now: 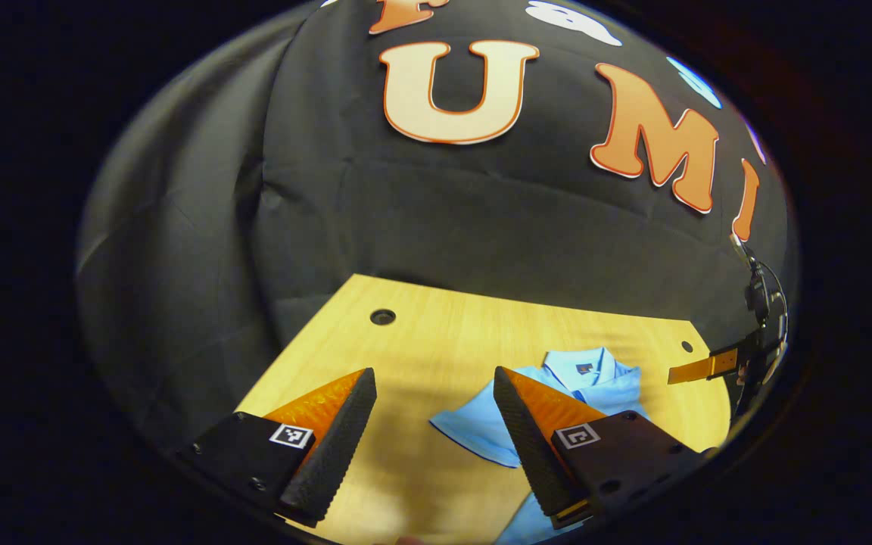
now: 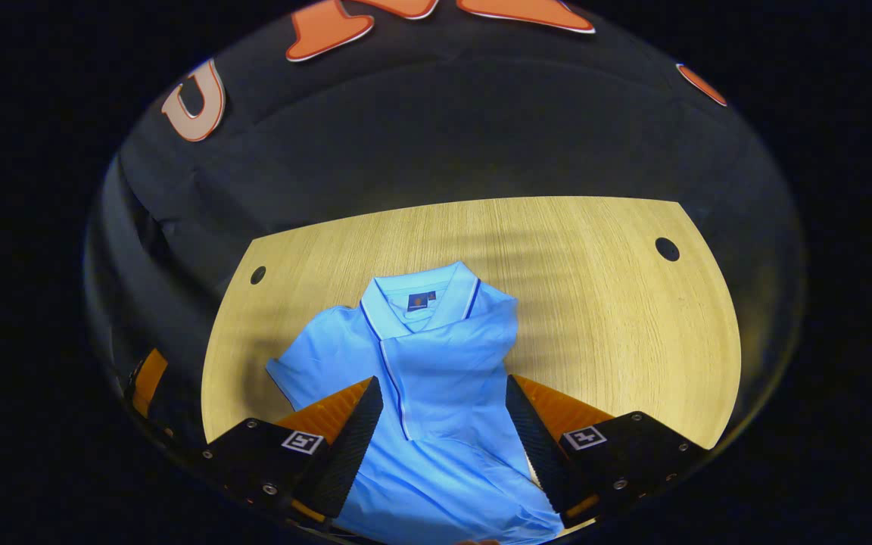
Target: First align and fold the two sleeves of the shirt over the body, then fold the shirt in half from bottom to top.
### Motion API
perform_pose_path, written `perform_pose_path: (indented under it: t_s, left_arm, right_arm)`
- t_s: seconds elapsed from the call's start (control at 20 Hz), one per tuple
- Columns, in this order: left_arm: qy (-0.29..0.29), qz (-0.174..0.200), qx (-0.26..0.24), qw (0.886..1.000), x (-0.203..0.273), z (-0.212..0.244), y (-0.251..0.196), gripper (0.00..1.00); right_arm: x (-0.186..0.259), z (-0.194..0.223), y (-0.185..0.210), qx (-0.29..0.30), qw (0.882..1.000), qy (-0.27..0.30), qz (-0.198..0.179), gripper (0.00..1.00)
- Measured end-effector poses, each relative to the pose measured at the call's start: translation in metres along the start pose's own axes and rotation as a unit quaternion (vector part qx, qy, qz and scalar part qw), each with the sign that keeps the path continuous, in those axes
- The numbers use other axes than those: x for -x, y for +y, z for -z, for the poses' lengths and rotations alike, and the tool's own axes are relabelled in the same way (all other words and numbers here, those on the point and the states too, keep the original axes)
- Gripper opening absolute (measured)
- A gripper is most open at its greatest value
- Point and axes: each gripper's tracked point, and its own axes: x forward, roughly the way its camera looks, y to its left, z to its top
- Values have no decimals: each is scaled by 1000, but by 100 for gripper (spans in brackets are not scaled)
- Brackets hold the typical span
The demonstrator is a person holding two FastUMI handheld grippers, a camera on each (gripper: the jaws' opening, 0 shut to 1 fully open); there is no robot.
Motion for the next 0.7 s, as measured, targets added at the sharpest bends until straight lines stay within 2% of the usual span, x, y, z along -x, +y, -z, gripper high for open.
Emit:
perform_pose_path:
  t_s: [0.15,0.35,0.55,0.7]
  left_arm:
    - [43,3,27,999,-12,7,-20,100]
    - [133,-5,58,989,-38,41,-37,100]
    - [217,-25,91,972,-66,82,-44,100]
    - [270,-56,112,955,-90,114,-39,100]
  right_arm:
    - [10,6,-22,-11,1000,-1,-8,99]
    - [29,14,-54,-33,999,-1,-28,99]
    - [37,28,-87,-57,998,9,-36,99]
    - [37,47,-115,-78,996,25,-35,99]
